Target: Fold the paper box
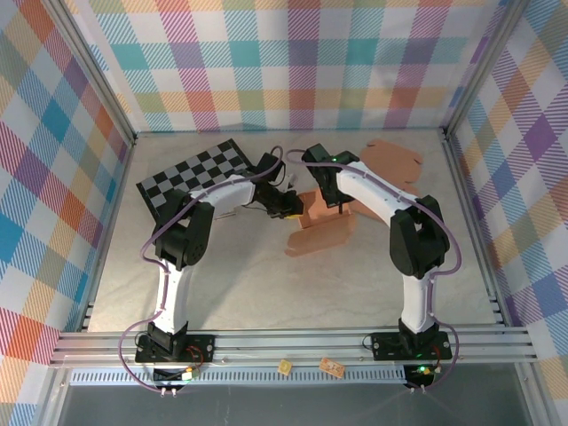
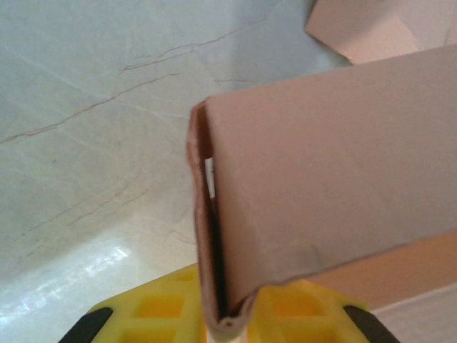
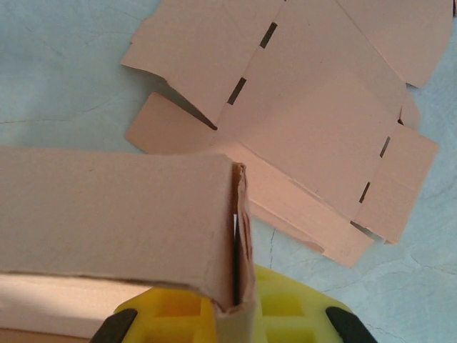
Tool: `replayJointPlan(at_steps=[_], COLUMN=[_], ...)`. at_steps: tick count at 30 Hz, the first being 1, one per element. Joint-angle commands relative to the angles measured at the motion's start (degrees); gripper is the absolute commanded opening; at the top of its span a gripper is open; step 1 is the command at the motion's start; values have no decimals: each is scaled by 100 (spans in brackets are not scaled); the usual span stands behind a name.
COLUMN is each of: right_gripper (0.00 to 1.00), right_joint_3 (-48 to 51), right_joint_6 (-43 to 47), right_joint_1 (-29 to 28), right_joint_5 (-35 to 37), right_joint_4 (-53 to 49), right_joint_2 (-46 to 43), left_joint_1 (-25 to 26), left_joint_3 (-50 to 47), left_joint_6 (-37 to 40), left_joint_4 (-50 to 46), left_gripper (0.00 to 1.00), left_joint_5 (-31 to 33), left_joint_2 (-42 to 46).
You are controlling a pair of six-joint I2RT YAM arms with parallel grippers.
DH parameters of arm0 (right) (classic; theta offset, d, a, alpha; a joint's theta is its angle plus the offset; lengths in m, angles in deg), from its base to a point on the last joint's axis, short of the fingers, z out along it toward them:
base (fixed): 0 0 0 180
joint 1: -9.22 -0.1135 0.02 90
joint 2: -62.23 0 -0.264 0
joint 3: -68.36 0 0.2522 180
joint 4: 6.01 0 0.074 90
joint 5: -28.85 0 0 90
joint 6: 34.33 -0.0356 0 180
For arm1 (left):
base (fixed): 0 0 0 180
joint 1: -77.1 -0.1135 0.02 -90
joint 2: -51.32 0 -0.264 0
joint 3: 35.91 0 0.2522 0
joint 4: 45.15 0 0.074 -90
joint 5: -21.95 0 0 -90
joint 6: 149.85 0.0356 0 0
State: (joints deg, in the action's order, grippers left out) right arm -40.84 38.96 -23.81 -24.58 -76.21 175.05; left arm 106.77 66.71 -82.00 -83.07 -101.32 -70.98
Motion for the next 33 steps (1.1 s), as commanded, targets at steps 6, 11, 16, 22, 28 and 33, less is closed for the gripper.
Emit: replayJointPlan(at_steps=[6, 11, 16, 22, 28, 33], right_gripper=[0, 0, 0, 0, 0, 0], right_joint_3=[56, 96, 90, 22, -139, -183], right_joint_6=[-86, -73, -113, -155, -226, -332], right_joint_1=[-45, -44, -43, -45, -45, -45], right_joint_5=[-88, -203, -256, -264, -245, -240], right_joint_4=[40, 90, 71, 35, -92, -162], right_joint_2=[118, 151, 177, 241, 336, 371], left_joint_1=[38, 47, 108, 220, 370, 538], left_joint_3=[-404, -542, -430, -447, -659, -560], left_joint_6=[-208, -390, -457, -491, -461, -513], left_joint_4=[609, 1194, 1340, 1410, 1338, 901], left_gripper=[21, 21, 21, 8, 0, 0], left_joint_5=[552, 697, 882, 1166, 1753, 2471], left_joint_2=[342, 339, 198, 164, 346, 319])
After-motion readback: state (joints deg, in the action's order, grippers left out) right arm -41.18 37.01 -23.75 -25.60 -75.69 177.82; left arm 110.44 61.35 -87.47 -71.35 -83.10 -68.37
